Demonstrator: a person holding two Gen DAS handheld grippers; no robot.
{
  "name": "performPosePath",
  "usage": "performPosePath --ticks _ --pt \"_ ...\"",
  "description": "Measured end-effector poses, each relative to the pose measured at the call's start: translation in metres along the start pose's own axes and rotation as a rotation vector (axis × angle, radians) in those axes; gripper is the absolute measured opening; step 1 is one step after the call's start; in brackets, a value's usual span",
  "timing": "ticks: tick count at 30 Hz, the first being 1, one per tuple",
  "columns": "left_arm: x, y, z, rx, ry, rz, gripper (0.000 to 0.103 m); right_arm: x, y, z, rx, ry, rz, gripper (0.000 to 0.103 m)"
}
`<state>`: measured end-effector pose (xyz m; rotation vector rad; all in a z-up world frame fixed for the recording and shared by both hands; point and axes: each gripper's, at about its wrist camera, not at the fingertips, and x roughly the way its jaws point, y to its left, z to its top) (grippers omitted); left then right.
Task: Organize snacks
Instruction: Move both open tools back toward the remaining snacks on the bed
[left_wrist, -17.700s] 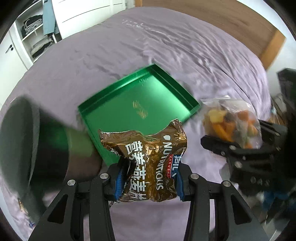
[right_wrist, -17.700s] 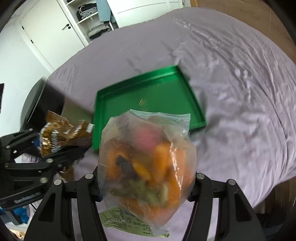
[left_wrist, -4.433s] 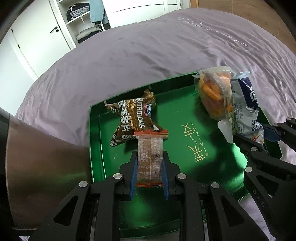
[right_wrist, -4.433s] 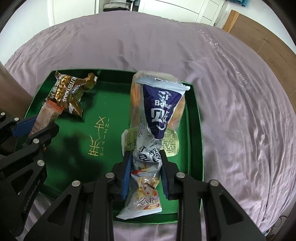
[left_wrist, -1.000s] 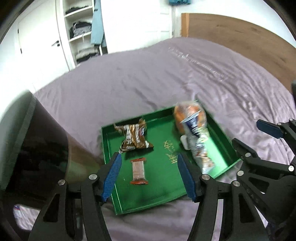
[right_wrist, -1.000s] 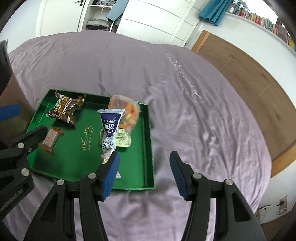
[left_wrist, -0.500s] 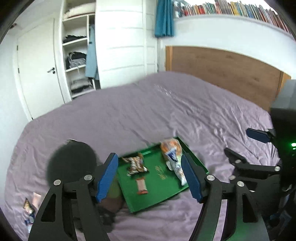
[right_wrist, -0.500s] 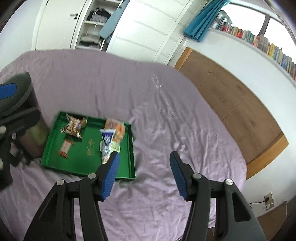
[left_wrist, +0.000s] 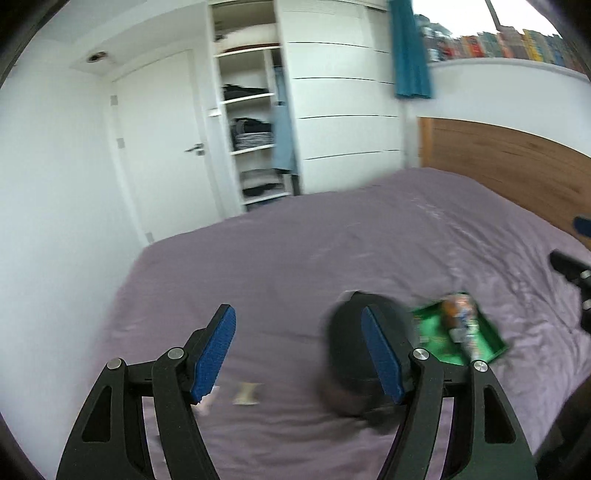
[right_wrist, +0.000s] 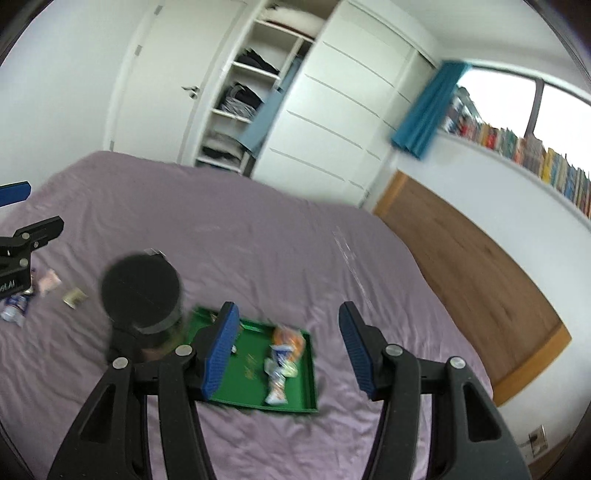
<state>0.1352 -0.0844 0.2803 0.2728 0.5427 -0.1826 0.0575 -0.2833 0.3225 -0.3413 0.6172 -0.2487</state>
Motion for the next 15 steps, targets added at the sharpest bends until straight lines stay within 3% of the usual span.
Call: performPosePath --ticks 8,15 --pt "-0.018 0.113 -0.033 -0.061 0.052 0.226 0.070 -0.025 0.065 0.052 -0.026 -0.110 0.158 0.079" --pt "-0.021 0.200 -0.084 -0.177 0.146 0.440 0.071 -0.020 0.136 0.071 -0.051 -0.122 0.351 0.079"
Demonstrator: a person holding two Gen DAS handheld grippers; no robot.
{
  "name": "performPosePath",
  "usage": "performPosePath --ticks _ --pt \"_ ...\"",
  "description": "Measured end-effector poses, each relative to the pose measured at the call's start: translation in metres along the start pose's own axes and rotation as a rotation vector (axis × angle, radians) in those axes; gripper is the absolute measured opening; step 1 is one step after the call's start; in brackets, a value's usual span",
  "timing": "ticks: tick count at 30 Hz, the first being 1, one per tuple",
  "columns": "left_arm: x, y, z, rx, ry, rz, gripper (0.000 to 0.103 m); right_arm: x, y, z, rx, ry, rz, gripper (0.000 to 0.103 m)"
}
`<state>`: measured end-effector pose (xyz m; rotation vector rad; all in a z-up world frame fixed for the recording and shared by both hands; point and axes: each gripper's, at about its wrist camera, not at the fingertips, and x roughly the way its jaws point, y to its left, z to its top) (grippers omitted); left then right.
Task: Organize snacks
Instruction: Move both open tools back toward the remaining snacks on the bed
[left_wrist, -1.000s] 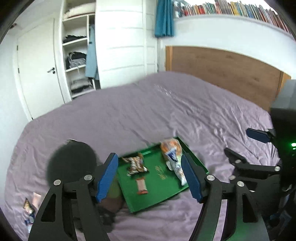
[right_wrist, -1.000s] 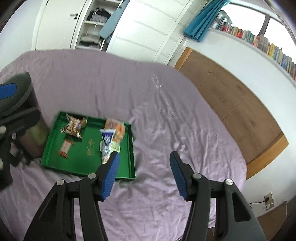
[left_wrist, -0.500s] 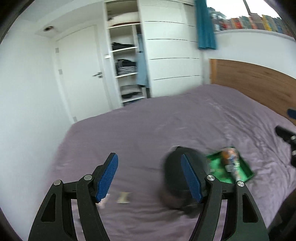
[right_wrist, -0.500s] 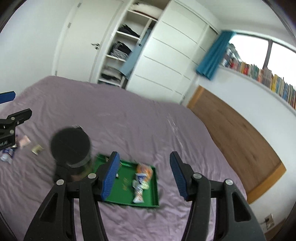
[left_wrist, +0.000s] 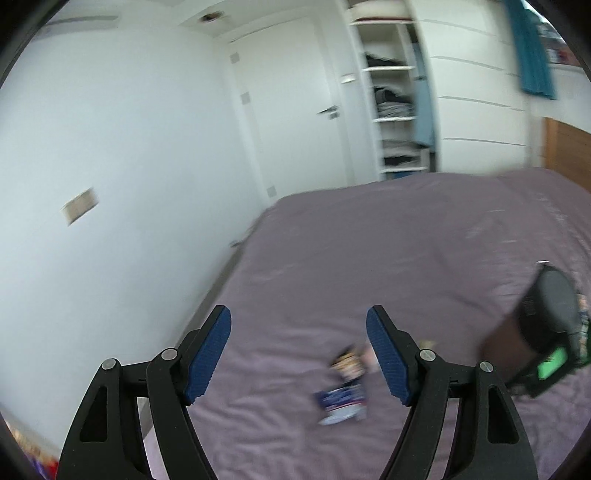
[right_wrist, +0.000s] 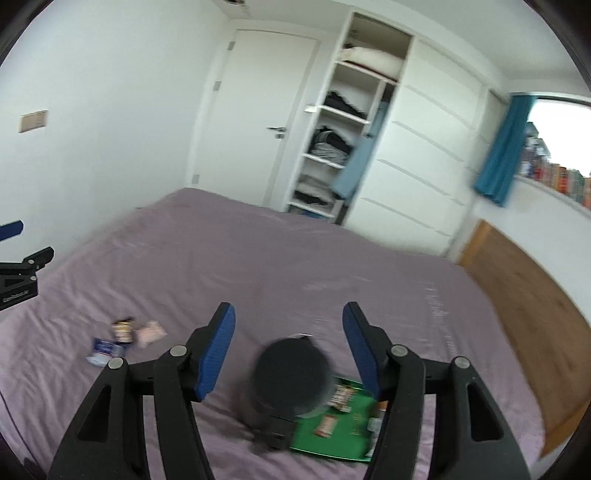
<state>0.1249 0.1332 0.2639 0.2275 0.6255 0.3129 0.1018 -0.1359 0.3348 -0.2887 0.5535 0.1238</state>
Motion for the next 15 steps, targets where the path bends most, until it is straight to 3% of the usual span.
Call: performPosePath --ticks 6,10,15 --pt "0.037 0.029 -0.033 -0.064 0.098 0.075 0.071 0.024 0.044 -0.005 -0.032 0.028 0.148 0.079" --pt "0.053 0.026 -0.050 -0.065 0.139 0.067 0.071 0.041 0.063 -0.014 -0.042 0.065 0.204 0.079" --pt "0.076 0.018 -0.072 -0.074 0.200 -0.004 0.076 0.068 0.079 -0.031 -0.034 0.139 0.257 0.079"
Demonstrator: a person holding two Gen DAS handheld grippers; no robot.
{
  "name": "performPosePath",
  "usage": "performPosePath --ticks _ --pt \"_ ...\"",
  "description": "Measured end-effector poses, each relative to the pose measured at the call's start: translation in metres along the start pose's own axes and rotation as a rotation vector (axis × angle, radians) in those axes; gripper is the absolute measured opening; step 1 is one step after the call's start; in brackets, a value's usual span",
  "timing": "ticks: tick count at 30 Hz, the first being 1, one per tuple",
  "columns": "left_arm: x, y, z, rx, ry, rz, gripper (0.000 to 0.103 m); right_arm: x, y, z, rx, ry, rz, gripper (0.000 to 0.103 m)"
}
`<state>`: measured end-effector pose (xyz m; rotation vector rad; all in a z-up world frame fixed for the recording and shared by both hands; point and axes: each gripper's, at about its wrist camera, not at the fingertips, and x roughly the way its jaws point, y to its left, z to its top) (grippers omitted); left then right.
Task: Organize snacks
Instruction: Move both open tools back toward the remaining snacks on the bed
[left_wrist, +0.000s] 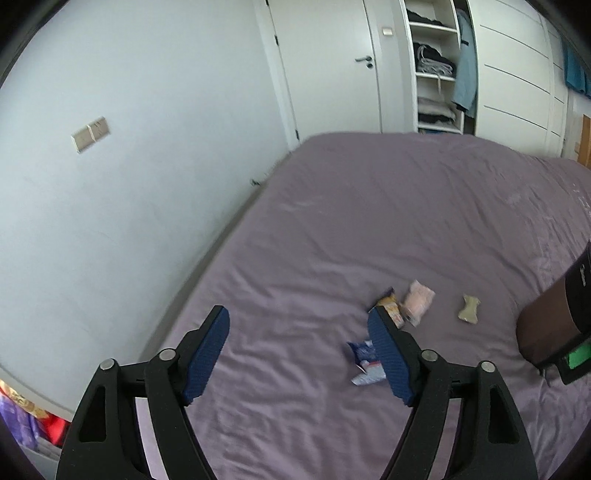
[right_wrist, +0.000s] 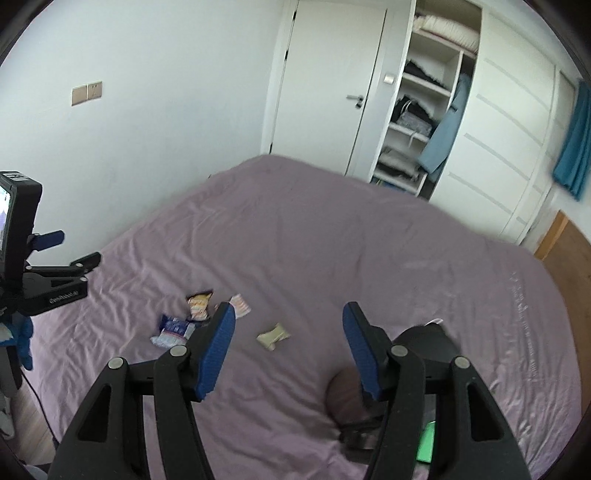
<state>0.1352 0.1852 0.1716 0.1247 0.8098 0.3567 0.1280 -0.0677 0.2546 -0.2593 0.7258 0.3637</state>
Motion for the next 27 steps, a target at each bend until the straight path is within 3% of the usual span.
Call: performPosePath --ticks 9,27 --pt "0.054 -0.038 -0.016 -0.022 0.116 -0.081 0.077 0.080 0.003 -0.024 0.064 0.119 0.053 0.079" --pt "0.153 -0.070 -0.050 -0.038 0.294 -0.146 0.078 0.236 -0.008 -0.052 0.282 0.298 0.088 0.080"
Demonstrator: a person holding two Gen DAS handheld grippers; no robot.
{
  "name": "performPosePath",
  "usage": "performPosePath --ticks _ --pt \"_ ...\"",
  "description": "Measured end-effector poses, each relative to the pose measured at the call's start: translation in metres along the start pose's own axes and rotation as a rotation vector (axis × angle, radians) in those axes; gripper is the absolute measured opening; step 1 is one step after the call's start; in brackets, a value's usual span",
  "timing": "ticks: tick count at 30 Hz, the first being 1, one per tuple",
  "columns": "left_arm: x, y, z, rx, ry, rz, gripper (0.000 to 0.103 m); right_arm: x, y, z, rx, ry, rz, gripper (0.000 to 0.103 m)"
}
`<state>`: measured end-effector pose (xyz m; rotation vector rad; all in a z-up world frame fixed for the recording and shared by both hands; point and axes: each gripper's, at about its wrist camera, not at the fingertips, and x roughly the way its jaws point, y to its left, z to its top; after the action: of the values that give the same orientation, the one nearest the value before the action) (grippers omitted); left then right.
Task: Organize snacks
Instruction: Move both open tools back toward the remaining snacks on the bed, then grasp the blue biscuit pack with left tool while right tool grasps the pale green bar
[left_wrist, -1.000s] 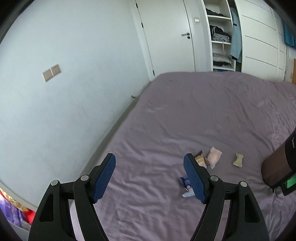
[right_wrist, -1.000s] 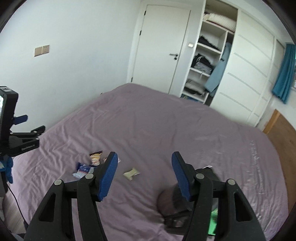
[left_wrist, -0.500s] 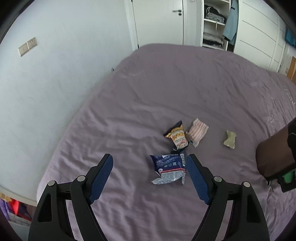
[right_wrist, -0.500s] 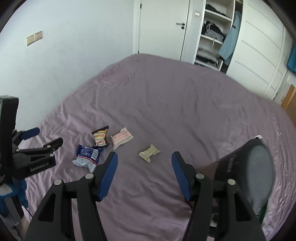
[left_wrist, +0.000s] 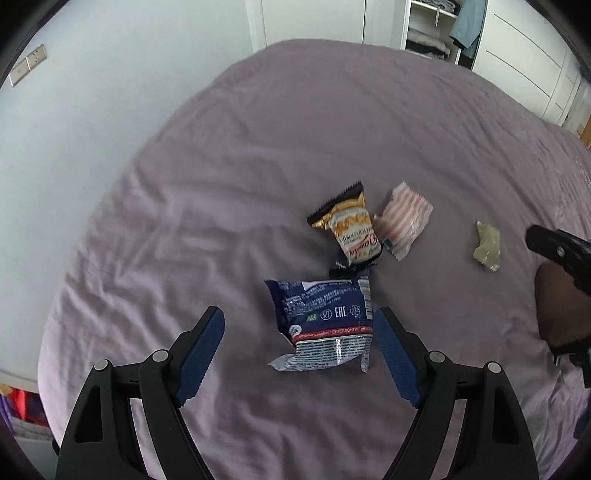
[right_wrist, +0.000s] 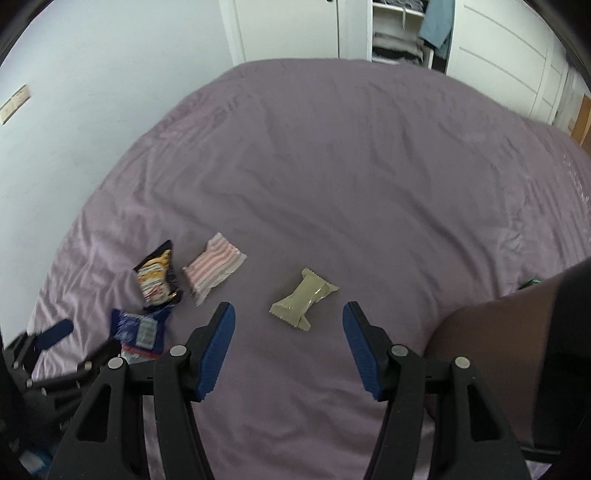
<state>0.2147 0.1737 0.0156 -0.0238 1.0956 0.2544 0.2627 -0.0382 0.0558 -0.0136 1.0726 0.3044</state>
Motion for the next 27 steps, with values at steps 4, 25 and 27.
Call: performPosePath --ticks 4,25,27 --pt "0.010 -0.003 -0.002 0.007 0.019 -0.016 0.078 0.025 -0.003 0.002 0.035 0.026 0.006 0.080" --pt "0.049 -0.013 -0.003 0.030 0.080 -0.035 0.078 0.086 -0.028 -0.004 0.229 0.123 0.055 0.071" --pt "0.053 -0.014 -0.003 0.028 0.087 -0.036 0.079 0.089 -0.029 -0.004 0.235 0.130 0.057 0.059"
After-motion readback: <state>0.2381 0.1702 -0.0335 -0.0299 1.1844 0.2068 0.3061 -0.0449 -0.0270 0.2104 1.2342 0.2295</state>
